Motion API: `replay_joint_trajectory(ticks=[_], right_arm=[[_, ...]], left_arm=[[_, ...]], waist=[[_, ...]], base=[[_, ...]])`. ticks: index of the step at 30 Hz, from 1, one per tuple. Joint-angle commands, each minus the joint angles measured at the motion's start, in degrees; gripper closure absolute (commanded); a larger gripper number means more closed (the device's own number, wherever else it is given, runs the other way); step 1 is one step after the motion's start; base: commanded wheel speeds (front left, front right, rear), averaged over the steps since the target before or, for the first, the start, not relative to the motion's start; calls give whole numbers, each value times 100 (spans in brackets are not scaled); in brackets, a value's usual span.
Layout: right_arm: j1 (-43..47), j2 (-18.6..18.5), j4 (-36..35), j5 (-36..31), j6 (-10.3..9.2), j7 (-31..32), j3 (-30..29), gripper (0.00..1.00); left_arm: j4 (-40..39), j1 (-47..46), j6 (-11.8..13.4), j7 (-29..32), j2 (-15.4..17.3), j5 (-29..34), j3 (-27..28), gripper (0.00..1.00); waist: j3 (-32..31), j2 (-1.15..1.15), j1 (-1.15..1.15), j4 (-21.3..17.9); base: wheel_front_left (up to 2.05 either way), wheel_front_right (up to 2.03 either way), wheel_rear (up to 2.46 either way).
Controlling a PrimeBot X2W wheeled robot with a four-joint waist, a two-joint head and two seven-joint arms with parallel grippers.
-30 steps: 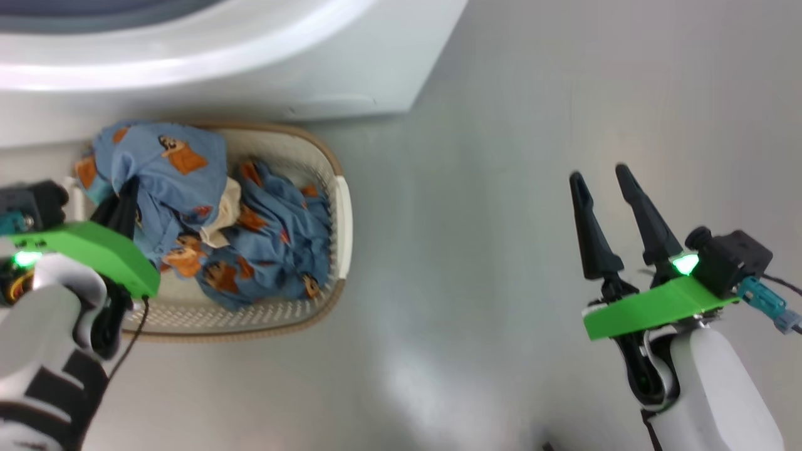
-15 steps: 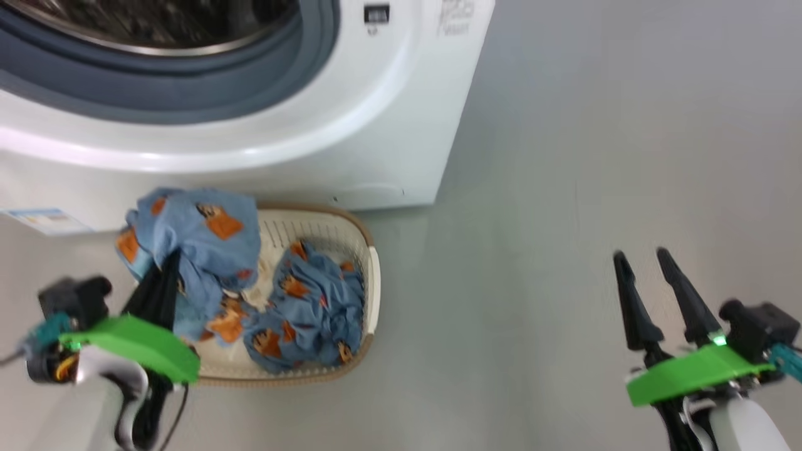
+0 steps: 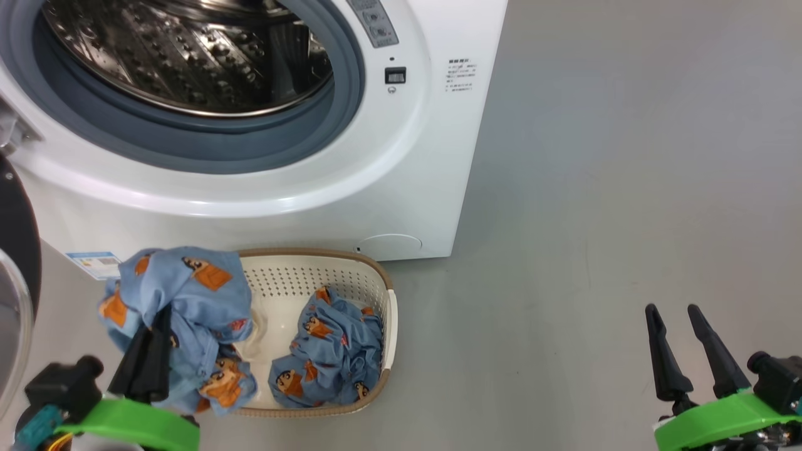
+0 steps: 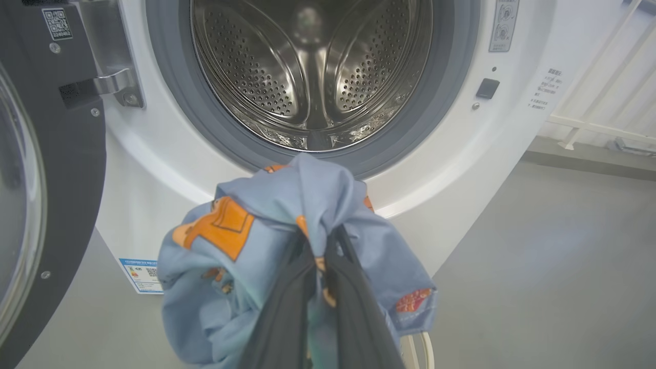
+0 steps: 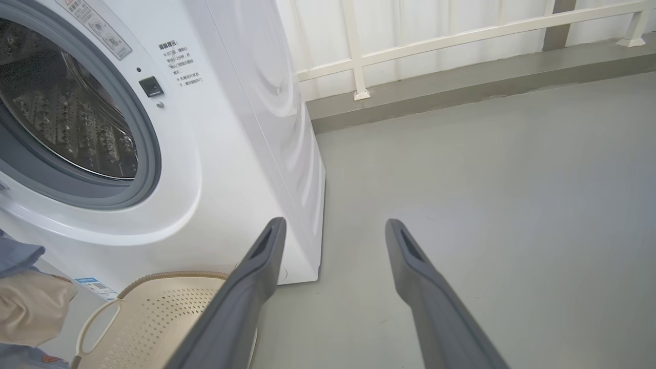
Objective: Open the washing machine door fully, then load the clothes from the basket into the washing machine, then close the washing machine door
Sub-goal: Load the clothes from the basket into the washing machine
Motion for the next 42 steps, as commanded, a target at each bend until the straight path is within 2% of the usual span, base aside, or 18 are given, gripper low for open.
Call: replay_joint_trajectory(ticks=[1, 10, 17, 28, 37, 42], right_arm=[[79, -83, -147, 4, 9, -27, 105, 0], [221, -76, -210, 26, 9, -27, -8, 0], [45, 71, -288, -23, 9, -27, 19, 0], [-391, 340, -334, -75, 9, -27, 125, 0], [-758, 526, -411, -106, 9, -27, 263, 0], [-900, 584, -444, -105, 9, -27, 351, 0]], left_arm=[[-252, 12, 9, -77, 112, 103, 294, 100], [-881, 436, 9, -77, -68, 277, 590, 100], [-898, -46, 9, -78, 44, 207, 623, 100], [-366, -2130, 9, -78, 724, -143, 349, 100], [946, -4121, 9, -78, 1141, -311, 106, 100], [1631, -4802, 9, -78, 1320, -308, -193, 100]], waist=[[-62, 0, 0, 27], [-61, 0, 0, 9], [283, 0, 0, -113], [1023, 0, 0, -343], [1631, 0, 0, -682], [1897, 0, 0, -859]], base=[[0, 0, 0], [0, 0, 0], [0, 0, 0], [0, 0, 0], [0, 0, 0], [0, 0, 0]])
